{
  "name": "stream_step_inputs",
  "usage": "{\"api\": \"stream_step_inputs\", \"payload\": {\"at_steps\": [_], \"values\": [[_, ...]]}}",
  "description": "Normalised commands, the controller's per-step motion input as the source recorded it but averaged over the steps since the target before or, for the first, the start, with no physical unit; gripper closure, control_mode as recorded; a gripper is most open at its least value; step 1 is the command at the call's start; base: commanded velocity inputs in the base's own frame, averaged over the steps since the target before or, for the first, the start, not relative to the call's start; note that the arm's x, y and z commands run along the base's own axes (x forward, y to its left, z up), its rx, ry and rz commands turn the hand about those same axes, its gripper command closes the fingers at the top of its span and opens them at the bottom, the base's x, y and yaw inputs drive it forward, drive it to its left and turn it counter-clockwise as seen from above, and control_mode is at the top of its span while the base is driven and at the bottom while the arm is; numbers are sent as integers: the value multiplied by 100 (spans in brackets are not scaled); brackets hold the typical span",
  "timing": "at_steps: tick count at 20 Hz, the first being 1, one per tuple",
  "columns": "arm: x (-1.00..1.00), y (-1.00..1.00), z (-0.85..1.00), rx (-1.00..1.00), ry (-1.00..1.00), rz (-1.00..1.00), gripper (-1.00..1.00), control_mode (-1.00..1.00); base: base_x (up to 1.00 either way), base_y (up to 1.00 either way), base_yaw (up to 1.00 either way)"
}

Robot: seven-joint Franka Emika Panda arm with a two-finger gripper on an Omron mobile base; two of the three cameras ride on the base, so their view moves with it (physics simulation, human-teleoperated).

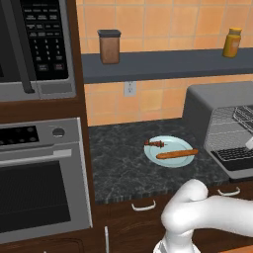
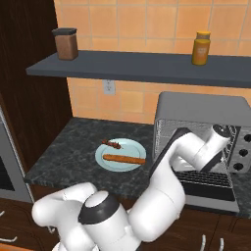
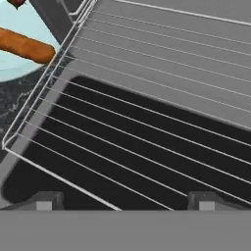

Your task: Pick up the kebab skewer and baguette bread, and place them inside the toaster oven. Close the toaster oven door and start by setting the timer.

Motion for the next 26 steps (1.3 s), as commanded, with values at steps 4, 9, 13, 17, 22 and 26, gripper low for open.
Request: {"api": "stream_step_inputs", "payload": {"at_steps": [4, 9, 13, 17, 22, 26], "values": [[-74, 72, 71, -2, 0, -5, -100, -100, 0, 0, 0], [-57, 100, 5, -4, 0, -17, -100, -100, 0, 0, 0], [-25, 100, 0, -4, 0, -15, -100, -100, 0, 0, 0], [0, 100, 0, -2, 0, -13, -100, -100, 0, 0, 0], [0, 100, 0, -1, 0, -10, -100, -100, 0, 0, 0], [7, 100, 0, -1, 0, -23, -100, -100, 0, 0, 0]]}}
